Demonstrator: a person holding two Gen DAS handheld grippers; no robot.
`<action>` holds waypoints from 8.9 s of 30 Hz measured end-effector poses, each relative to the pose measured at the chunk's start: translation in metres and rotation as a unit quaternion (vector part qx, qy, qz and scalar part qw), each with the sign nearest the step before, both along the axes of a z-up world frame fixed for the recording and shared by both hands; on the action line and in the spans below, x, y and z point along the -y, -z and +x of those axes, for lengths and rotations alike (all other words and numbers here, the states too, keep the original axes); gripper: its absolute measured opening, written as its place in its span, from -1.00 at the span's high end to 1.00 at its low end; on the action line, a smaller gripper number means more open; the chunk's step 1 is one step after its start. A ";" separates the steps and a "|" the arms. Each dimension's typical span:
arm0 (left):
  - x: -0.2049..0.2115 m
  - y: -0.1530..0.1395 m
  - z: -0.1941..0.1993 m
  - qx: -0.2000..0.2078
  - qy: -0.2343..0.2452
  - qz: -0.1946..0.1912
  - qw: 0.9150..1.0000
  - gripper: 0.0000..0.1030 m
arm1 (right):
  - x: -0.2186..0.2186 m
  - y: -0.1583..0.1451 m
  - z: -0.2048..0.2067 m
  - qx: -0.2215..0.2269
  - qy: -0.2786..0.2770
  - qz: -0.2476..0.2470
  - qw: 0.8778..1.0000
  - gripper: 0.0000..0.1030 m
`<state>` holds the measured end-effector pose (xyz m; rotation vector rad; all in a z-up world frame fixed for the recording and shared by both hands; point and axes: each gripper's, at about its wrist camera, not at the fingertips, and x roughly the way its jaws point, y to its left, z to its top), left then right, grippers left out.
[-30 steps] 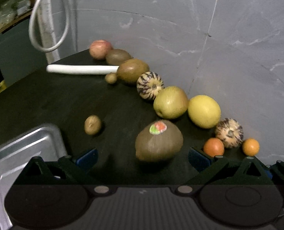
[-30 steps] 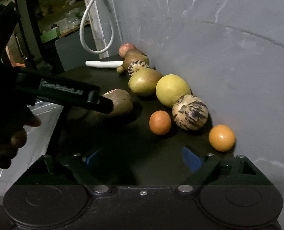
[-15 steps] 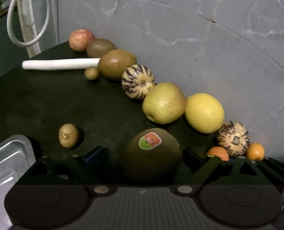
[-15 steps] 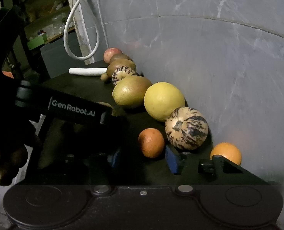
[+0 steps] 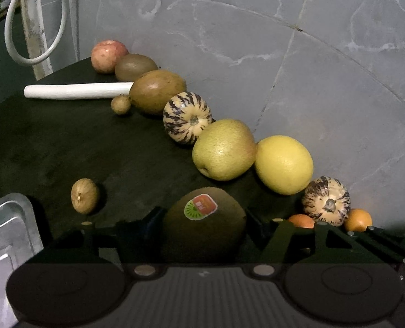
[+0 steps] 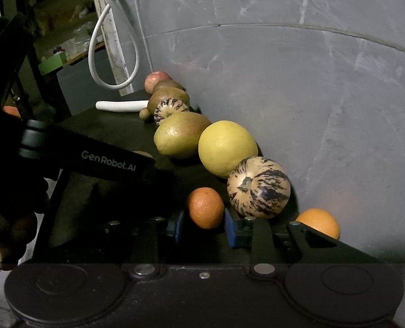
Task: Organize fruits
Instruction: 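Grasp the stickered kiwi with the left gripper while the right gripper grasps an orange, then carry the kiwi and orange to the tray and open both grippers, then grasp the striped melon with the left gripper while the right gripper grasps an orange, then carry the striped melon and orange to the tray and release both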
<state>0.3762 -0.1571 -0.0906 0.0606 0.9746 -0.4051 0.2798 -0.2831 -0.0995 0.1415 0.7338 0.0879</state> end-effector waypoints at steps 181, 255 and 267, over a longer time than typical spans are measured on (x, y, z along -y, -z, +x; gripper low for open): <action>0.045 -0.021 -0.018 -0.065 0.024 -0.108 0.992 -0.07 | 0.025 -0.004 -0.048 0.017 0.189 -0.035 0.981 0.31; -0.265 -0.021 -0.101 0.017 -0.321 -0.099 0.942 -0.46 | -0.226 -0.014 0.020 0.008 -0.227 -0.038 0.973 -0.12; -0.264 -0.067 -0.154 0.055 -0.300 -0.090 0.948 -0.99 | -0.196 -0.059 -0.043 0.050 -0.187 -0.030 0.981 -0.78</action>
